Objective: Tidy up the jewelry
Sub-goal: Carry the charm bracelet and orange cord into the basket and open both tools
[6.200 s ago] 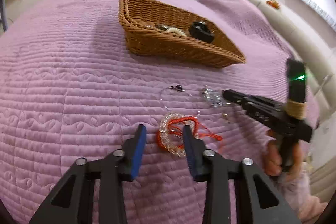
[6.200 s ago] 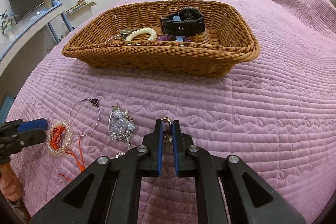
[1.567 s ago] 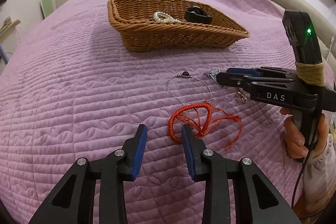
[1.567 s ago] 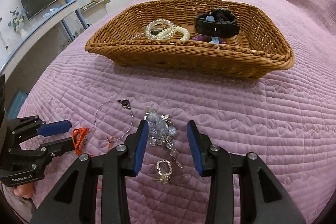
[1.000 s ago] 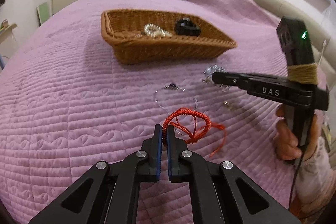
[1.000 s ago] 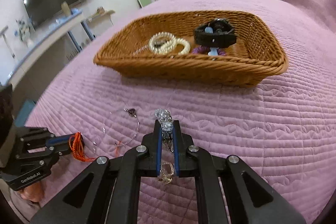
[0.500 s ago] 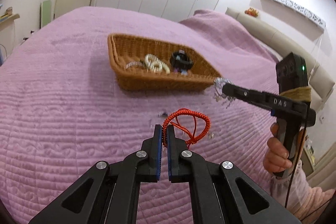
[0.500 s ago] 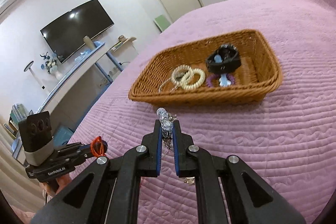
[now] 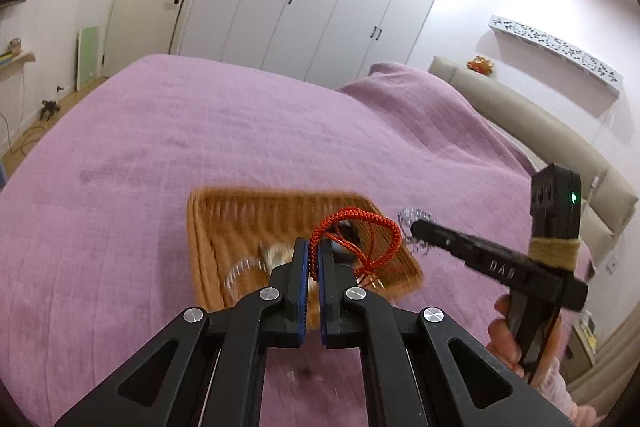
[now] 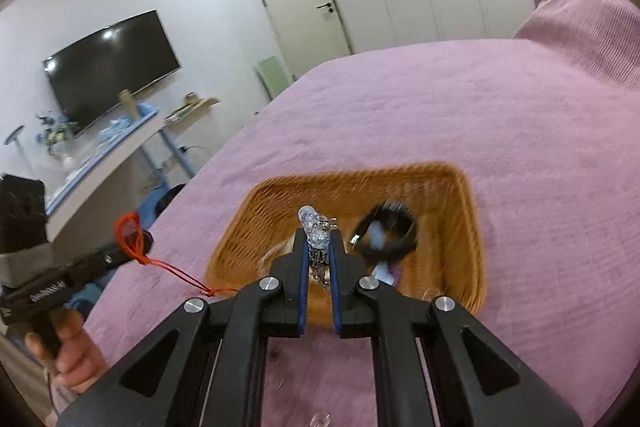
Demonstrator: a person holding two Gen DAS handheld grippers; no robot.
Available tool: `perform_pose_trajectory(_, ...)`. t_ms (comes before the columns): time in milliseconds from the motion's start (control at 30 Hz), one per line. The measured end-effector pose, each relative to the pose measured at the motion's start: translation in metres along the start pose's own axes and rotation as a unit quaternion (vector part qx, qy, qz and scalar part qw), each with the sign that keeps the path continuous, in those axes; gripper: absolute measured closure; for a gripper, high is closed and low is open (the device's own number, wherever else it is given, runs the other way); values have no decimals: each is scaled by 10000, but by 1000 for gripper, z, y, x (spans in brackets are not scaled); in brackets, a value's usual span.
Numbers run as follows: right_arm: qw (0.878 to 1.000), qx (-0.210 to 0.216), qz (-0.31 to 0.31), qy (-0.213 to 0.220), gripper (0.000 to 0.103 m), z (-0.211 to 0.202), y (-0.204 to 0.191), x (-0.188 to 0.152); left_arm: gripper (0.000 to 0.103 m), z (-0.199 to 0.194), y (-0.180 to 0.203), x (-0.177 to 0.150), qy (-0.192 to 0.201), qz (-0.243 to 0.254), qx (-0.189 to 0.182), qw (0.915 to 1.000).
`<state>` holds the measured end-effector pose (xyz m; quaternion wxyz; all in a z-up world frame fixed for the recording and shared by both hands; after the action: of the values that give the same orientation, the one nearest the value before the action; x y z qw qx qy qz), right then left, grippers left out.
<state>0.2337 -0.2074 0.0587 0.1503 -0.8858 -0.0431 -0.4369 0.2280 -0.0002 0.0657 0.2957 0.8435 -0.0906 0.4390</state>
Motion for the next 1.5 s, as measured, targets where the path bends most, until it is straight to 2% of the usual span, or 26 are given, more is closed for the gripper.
perform_pose_trajectory(133,9985,-539,-3,-30,93,33,14,17,99,41,-20,15,-5,-95,380,9992)
perform_pose_trajectory(267,9930,-1174,16,-124,93,61,34,19,99,77,-39,12,-185,-171,608,9978)
perform_pose_trajectory(433,9896,-1360,104,-450,93,89,52,8,99,108,-56,-5,-566,-133,855,9946)
perform_pose_trajectory(600,9859,-1452,141,-818,93,107,61,-7,99,120,-62,-17,-781,-213,847,9931)
perform_pose_trajectory(767,9844,-1464,226,-948,92,113,66,-12,99,126,-63,-23,-929,-251,881,9915)
perform_pose_trajectory(867,9844,-1439,285,-973,89,112,71,-13,96,127,-65,-23,-996,-286,853,9910)
perform_pose_trajectory(900,9846,-1419,309,-976,83,112,73,-12,91,127,-66,-24,-1015,-299,850,9907)
perform_pose_trajectory(933,9846,-1410,337,-979,70,111,74,-12,88,127,-66,-24,-1018,-306,852,9907)
perform_pose_trajectory(1000,9863,-1282,394,-956,64,107,73,-11,63,123,-63,-23,-967,-265,857,9913)
perform_pose_trajectory(1033,9868,-1253,412,-935,63,104,74,-11,60,120,-61,-22,-877,-211,877,9920)
perform_pose_trajectory(1133,9868,-1363,356,-794,63,93,71,-7,60,109,-54,-20,-757,-152,732,9943)
perform_pose_trajectory(1267,9899,-1207,327,-667,63,68,59,-4,60,80,-35,-14,-493,-31,491,9976)
perform_pose_trajectory(1500,9938,-1009,-43,-459,63,3,26,-23,59,17,1,-26,-249,139,197,9994)
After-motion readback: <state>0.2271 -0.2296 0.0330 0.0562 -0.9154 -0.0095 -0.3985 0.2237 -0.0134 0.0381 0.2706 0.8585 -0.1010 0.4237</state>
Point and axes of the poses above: each gripper's, at about its wrist camera, not at the fingertips, and z roughly the way its jaws point, y to its right, x to its top, the point moved 4 cm from there along z, roughly the way its jaws point, and after that the axes turned 9 degrees about -x, right-handed, at the moved point
